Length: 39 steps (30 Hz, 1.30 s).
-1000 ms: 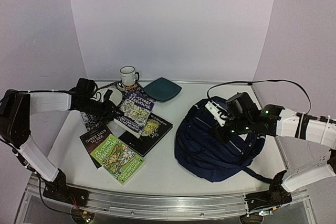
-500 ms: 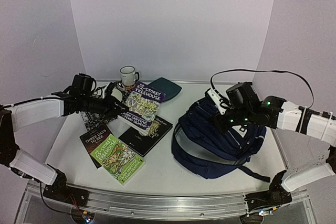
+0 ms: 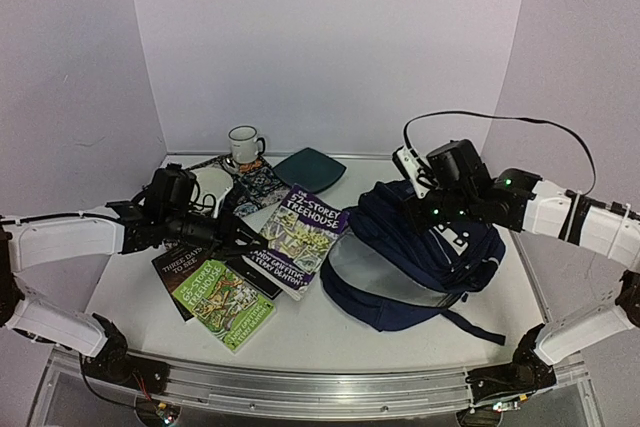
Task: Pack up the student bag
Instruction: Pick up the largest pocket of the bag from the student bag, then place the book in the largest pocket of the bag.
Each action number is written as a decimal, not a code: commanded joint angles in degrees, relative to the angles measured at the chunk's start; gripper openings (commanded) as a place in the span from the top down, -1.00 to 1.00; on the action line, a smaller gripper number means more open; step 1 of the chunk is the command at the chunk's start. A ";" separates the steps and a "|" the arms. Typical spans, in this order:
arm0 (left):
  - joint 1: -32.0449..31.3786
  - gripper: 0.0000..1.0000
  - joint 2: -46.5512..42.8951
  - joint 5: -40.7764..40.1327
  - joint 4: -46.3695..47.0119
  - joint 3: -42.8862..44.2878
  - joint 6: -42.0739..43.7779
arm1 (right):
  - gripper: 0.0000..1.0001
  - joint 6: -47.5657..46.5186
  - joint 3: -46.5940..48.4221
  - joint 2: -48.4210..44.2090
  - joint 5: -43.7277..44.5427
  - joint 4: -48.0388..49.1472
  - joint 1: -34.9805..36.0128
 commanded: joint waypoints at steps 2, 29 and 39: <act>-3.33 1.00 -3.23 0.10 9.01 -1.52 -2.43 | 1.00 3.28 6.86 -1.33 3.31 6.65 -0.41; -14.57 1.00 21.00 1.75 13.01 19.14 -0.99 | 1.00 3.43 9.35 -3.67 -10.83 7.17 -0.42; -14.69 1.00 32.26 1.82 21.60 26.07 -4.23 | 1.00 6.27 8.28 -3.01 -15.07 8.40 -0.42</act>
